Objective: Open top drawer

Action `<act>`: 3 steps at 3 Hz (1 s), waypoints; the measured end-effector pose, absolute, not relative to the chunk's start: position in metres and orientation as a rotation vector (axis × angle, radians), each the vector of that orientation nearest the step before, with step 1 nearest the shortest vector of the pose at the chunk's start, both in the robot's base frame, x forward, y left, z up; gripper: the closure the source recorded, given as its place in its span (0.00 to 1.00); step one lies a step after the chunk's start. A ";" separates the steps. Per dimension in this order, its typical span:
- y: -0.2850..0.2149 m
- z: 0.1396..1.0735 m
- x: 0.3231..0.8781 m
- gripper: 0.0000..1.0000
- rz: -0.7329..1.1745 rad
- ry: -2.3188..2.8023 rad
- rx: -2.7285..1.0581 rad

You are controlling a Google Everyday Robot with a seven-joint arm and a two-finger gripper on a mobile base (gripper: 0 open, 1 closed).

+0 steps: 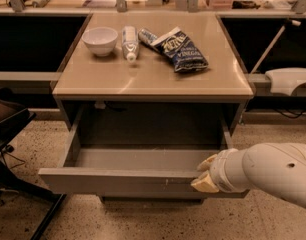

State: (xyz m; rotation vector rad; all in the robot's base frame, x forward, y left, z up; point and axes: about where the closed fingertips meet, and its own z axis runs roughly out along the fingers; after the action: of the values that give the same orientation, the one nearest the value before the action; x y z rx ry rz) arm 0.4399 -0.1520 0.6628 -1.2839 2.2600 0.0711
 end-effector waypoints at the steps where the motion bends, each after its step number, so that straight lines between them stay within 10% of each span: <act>1: -0.150 0.665 0.438 1.00 0.068 2.254 -1.284; 3: -0.153 0.665 0.432 1.00 0.061 2.246 -1.284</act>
Offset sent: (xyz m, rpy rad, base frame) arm -0.0917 -0.1098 0.0060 -0.0156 -0.1523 0.0290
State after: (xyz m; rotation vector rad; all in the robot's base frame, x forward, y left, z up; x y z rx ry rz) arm 0.4325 -0.1529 0.6654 -1.2841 2.2463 0.0614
